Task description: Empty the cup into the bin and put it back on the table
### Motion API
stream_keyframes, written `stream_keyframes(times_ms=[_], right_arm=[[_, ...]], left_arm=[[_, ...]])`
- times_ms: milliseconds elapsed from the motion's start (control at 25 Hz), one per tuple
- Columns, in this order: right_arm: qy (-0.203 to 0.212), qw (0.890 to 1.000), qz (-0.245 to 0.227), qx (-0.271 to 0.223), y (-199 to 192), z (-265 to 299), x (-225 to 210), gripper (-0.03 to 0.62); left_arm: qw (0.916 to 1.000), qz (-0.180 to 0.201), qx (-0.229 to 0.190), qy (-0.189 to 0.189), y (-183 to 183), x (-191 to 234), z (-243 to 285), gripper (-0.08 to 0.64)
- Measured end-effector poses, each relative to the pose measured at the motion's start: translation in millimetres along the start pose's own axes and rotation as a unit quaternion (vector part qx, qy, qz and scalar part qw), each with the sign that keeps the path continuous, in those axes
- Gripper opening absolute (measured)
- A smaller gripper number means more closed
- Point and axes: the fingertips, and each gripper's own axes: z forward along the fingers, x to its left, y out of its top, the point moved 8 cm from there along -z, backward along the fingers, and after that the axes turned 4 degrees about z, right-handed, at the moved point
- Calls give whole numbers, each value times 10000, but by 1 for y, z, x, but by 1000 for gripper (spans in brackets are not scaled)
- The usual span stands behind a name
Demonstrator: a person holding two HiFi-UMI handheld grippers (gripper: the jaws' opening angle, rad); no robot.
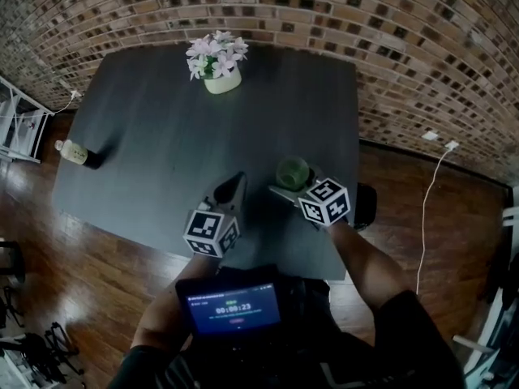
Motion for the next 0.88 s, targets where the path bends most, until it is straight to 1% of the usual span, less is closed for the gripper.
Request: stream_keyframes(times_ms=[200,320,600,760,880], right_arm=[[-137,9999,85,24,-10,9,-1,391],[-214,9997,117,91,-16,12,-3,391],[-320,9991,271,109,-31,18,-2,391],[-377,9987,333,46,-31,17,-5,393],[-351,9988,342,89,-32,17,-5,396]], left_arm=[[9998,-9,121,-136,-20,3,13,-9],[9998,-95,118,-145,-27,7,20,-9],[9994,-177,167,-226,-36,14,25,-9],[9993,-176,185,-285,-37,15,27,-9],[9990,-244,190,-336,-37,13,28,-9]])
